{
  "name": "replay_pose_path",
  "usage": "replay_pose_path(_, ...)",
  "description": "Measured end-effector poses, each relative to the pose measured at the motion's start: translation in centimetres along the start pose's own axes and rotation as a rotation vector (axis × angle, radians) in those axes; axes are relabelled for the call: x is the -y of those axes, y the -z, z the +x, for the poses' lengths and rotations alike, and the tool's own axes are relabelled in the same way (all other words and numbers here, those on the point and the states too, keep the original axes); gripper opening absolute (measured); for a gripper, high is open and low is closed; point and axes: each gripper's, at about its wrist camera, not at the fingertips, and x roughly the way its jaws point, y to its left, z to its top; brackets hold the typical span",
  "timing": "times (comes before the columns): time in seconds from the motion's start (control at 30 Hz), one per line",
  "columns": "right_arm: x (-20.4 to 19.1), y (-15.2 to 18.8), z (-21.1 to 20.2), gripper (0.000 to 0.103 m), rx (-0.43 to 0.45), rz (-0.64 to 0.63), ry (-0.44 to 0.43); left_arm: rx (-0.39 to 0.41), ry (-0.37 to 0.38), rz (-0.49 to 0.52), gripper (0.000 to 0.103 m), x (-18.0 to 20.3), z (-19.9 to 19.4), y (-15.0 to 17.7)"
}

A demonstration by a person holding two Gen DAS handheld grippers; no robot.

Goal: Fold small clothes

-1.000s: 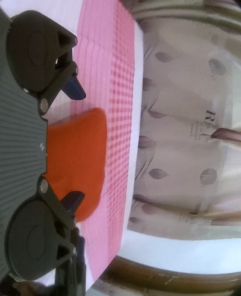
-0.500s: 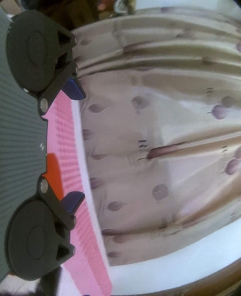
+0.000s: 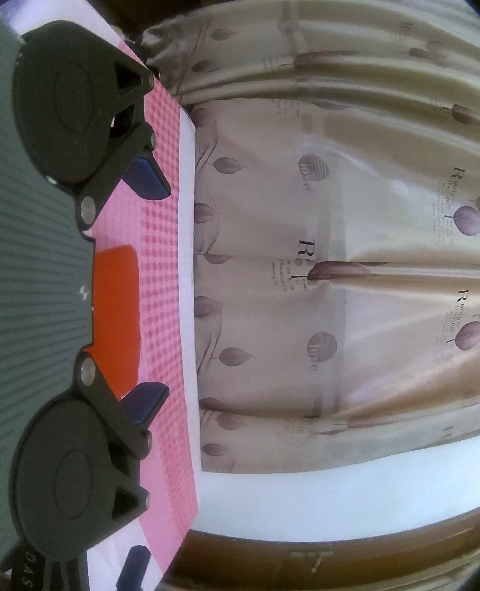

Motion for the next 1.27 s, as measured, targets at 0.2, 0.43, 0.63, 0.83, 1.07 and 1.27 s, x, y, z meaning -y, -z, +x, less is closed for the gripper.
replay_pose_path(0.2, -0.8, 0.4, -0.2, 0.103, 0.001, -0.047, 0.011, -0.024, 0.001, -0.022, 0.103, -0.5, 0.2, 0.9)
replay_pose_path(0.43, -0.7, 0.6, 0.2, 0.103, -0.022, -0.04, 0.011, -0.045, 0.002, -0.036, 0.103, -1.0, 0.6, 1.5)
replay_pose_path(0.63, -0.8, 0.9, 0.4, 0.103, -0.039, -0.04, 0.011, -0.055, 0.013, -0.043, 0.103, -1.2, 1.0, 1.8)
replay_pose_path(0.83, -0.9, 1.0, 0.5, 0.103, -0.05, -0.045, 0.011, -0.076, 0.02, -0.059, 0.103, -1.5, 1.5, 2.1)
replay_pose_path(1.07, -0.9, 1.2, 0.7, 0.103, -0.064, -0.05, 0.009, -0.048, 0.006, -0.1, 0.103, -2.3, 2.0, 2.3)
replay_pose_path(1.27, -1.0, 1.1, 0.4, 0.103, -0.053, -0.057, 0.019, -0.063, -0.01, -0.11, 0.103, -2.7, 2.2, 2.2)
